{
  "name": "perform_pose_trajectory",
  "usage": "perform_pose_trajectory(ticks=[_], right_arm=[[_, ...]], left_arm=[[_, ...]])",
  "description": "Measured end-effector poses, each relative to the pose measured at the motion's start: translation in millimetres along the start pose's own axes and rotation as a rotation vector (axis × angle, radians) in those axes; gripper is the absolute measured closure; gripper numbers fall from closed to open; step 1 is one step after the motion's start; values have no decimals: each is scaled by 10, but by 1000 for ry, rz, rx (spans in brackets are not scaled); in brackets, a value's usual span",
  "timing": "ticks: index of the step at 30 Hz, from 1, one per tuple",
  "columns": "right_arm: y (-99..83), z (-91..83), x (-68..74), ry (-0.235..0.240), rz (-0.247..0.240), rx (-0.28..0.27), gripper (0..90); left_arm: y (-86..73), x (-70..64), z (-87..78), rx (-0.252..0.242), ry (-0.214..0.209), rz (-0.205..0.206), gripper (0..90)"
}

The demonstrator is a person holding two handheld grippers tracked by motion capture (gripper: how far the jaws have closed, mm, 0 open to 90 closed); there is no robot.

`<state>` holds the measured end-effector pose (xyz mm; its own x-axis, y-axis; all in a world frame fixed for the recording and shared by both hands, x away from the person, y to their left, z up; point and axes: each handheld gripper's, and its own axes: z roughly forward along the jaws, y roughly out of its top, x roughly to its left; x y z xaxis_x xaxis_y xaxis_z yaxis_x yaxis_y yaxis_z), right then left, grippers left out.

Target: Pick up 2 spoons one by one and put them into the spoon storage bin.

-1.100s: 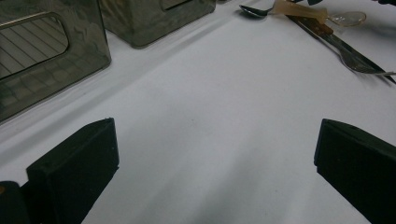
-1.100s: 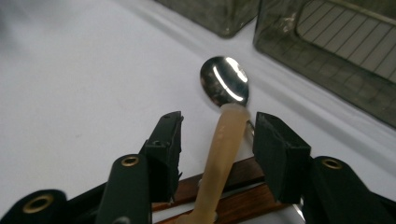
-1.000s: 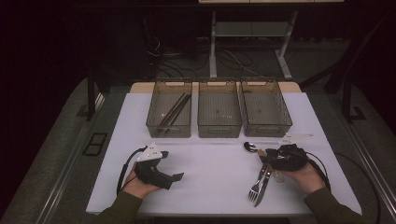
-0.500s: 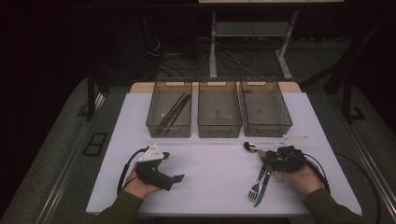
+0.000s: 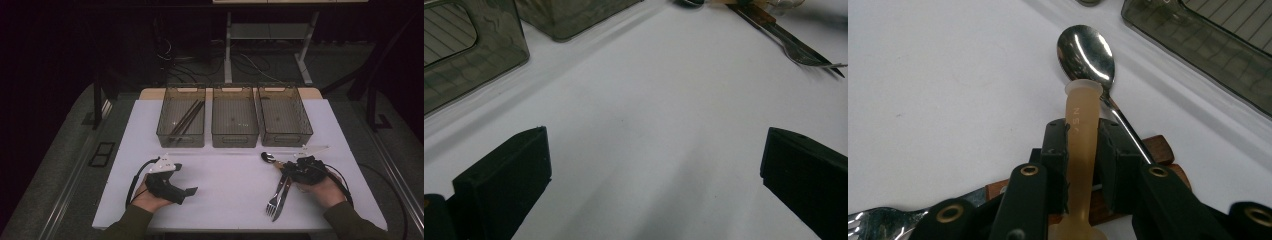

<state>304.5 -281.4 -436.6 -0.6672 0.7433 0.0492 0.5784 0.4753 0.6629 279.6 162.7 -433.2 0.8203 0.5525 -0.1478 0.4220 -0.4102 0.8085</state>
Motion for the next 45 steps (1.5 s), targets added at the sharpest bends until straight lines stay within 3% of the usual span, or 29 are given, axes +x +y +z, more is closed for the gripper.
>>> perform_pose_trajectory(ticks=[9,14,22,30,45], right_arm=[[5,-71,-33,17,10,-30,754],[11,-127,-60,52,43,-60,755],[69,-207,-92,86,43,-94,755],[205,-244,-114,119,42,-124,754],[553,-189,-152,139,46,-176,754]], left_arm=[[0,-1,0,0,-7,1,0],[0,0,1,0,-11,1,0],[0,0,12,-1,-19,3,0],[0,7,35,-6,-26,7,0],[-16,-1,53,-22,-38,16,0]])
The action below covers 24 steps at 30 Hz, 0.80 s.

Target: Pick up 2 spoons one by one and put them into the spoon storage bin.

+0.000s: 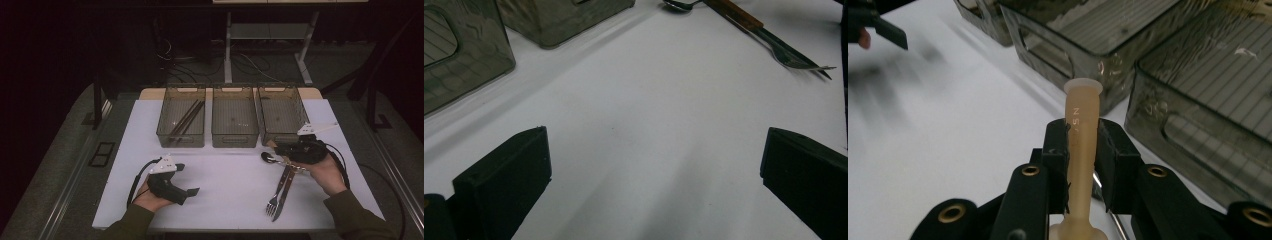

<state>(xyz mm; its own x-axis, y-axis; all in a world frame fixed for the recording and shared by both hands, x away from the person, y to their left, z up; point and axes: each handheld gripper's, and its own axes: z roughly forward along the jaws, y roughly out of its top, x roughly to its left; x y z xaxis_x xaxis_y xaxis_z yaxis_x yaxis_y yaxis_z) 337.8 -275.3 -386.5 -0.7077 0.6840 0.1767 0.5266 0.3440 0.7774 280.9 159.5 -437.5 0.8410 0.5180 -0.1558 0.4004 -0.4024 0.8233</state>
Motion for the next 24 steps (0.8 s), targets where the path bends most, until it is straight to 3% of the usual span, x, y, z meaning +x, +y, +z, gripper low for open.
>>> perform_pose_trajectory(ticks=[14,24], right_arm=[[278,176,9,30,11,-42,753],[442,310,-23,26,18,-54,753]], left_arm=[[2,-4,-3,-1,-1,0,0],[4,-1,5,2,-1,4,0]])
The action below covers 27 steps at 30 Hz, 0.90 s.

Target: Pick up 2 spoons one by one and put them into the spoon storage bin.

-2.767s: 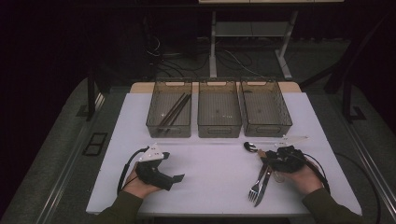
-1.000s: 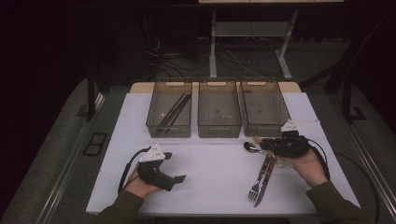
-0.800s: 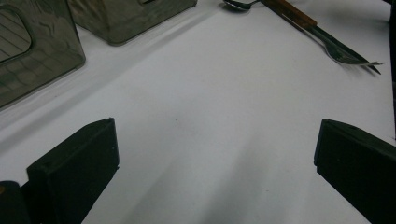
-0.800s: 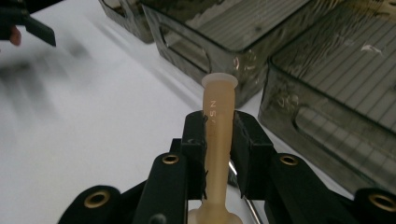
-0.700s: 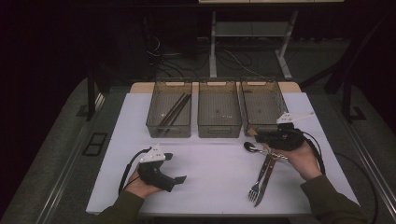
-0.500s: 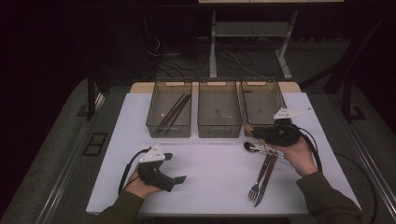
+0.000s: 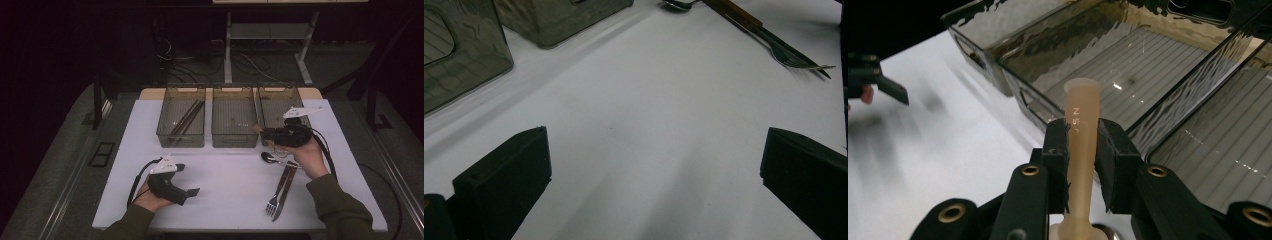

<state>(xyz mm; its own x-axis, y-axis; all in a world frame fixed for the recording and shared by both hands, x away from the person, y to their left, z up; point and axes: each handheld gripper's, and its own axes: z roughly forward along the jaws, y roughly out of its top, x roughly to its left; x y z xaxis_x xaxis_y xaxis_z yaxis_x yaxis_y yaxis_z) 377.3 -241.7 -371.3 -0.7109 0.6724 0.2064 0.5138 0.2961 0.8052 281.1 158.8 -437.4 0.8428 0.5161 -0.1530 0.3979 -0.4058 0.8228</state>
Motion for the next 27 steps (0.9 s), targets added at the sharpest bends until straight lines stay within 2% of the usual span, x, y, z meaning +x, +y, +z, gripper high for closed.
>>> perform_pose_trajectory(ticks=[6,12,21,27], right_arm=[[113,101,-65,-25,17,12,753],[256,159,-113,-34,44,-1,753],[470,290,-126,-54,40,3,753],[658,437,-114,-66,36,12,753]], left_arm=[[0,0,-9,-5,-1,-2,0],[1,1,-10,-8,-2,-2,0],[2,-3,-10,-13,-3,-5,0],[2,-11,-14,-14,-2,-14,0]])
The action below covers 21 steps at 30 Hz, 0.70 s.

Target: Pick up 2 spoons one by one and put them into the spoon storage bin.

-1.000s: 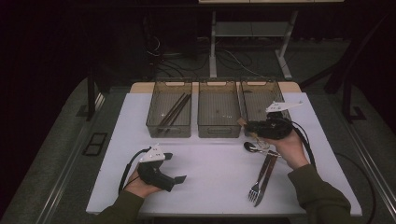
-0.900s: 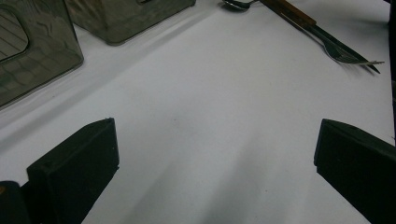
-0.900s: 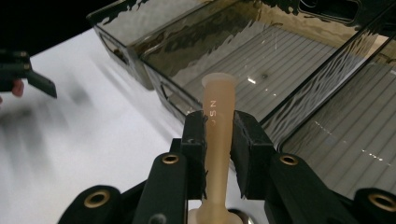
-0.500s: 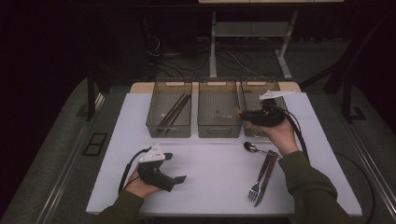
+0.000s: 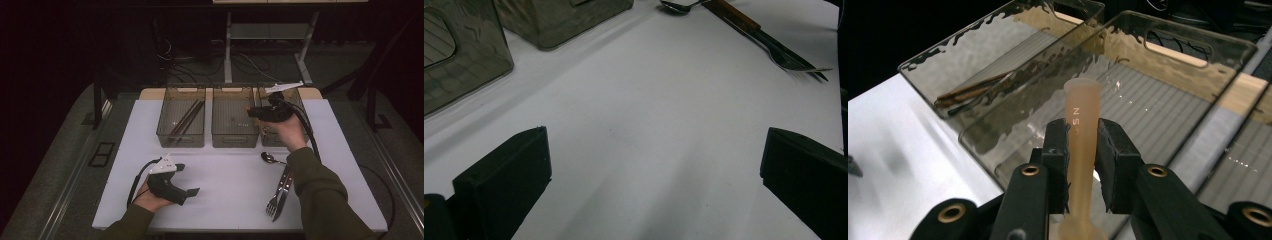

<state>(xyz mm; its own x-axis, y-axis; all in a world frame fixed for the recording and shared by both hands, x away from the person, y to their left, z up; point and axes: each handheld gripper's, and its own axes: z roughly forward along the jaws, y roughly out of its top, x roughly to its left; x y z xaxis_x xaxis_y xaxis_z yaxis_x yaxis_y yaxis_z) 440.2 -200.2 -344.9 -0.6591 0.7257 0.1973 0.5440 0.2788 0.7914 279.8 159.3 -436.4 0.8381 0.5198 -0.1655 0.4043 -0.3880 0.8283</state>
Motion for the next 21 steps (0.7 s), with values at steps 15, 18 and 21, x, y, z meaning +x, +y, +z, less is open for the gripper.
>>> perform_pose_trajectory(ticks=[15,18,21], right_arm=[[161,532,-68,-25,22,69,752],[113,619,-73,-26,18,88,748],[66,687,-80,-36,23,113,712]], left_arm=[[3,1,0,-9,-10,8,0],[5,2,-3,-1,-9,18,0],[4,1,-3,-2,-10,18,0]])
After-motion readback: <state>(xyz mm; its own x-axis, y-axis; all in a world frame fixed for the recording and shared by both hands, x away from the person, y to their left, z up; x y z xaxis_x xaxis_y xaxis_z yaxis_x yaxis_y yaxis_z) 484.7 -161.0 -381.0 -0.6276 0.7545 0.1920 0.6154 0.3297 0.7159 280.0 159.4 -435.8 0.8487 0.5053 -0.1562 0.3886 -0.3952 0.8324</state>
